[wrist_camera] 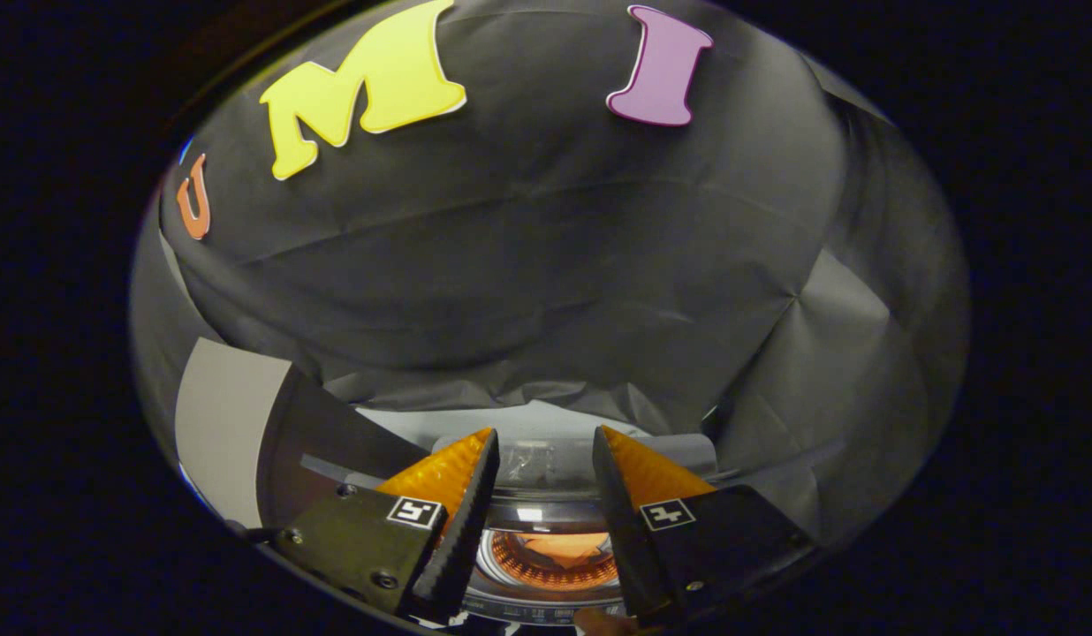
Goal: Put the clothes into the washing machine and then close the washing machine lid.
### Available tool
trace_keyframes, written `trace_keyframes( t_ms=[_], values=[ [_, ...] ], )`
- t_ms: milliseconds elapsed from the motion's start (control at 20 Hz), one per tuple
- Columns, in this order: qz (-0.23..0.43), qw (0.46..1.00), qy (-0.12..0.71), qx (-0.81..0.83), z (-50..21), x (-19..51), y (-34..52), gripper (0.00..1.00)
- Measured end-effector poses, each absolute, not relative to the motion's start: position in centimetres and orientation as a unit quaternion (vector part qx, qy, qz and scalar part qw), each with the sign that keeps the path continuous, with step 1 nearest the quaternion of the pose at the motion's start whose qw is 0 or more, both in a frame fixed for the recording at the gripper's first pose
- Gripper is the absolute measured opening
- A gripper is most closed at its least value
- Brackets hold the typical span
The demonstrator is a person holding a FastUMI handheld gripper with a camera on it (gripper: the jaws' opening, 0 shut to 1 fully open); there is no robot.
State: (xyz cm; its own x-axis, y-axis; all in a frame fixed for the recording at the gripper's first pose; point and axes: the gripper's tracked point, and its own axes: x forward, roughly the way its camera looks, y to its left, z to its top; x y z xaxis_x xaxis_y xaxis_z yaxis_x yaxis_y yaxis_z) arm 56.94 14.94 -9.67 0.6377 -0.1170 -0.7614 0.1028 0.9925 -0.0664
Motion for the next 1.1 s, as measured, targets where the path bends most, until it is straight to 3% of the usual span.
trace_keyframes(
  t_ms=[1100],
  values=[
    [-0.09, 0.905, 0.416, 0.0, -11.6, 49.1, 15.2, 0.68]
  ],
)
